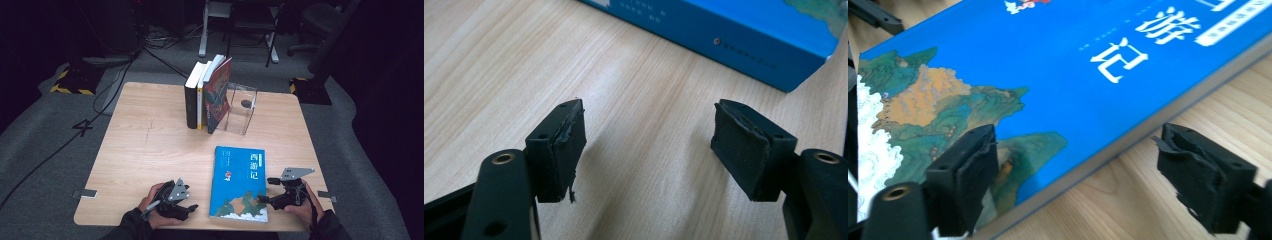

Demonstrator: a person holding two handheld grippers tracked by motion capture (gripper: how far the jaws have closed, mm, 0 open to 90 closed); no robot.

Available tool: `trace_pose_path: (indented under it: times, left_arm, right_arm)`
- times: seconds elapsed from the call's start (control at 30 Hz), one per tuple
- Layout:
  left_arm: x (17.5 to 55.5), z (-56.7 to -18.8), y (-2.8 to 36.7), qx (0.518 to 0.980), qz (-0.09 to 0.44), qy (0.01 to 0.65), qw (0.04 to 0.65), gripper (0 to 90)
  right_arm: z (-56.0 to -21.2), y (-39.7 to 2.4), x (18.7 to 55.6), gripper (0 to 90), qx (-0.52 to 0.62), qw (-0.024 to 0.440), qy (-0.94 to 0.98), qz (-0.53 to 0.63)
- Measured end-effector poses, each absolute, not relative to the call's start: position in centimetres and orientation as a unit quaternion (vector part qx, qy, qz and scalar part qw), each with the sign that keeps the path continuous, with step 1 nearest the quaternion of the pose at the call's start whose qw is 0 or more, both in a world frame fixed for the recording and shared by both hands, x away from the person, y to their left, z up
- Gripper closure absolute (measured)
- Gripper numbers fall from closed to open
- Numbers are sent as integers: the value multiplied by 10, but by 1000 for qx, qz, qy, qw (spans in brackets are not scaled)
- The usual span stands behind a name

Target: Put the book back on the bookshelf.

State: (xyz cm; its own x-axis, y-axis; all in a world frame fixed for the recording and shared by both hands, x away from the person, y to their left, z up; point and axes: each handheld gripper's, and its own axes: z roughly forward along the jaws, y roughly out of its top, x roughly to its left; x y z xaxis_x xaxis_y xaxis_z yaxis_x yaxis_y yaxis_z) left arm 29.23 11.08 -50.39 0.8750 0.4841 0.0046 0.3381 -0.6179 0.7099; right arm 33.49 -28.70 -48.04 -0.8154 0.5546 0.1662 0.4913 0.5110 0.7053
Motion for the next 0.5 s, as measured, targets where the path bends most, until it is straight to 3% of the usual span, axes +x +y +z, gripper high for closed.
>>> trace_pose_path:
  times: [0.13,0.33,0.5]
  left_arm:
    - [293,-504,111,894,98,229,371,281]
    - [296,-504,109,895,89,233,368,240]
    - [299,-505,108,897,88,231,367,214]
  right_arm:
    - [-482,-284,339,124,300,26,870,391]
    - [-490,-285,352,5,315,-10,867,387]
    - [-492,-277,360,0,307,-29,871,382]
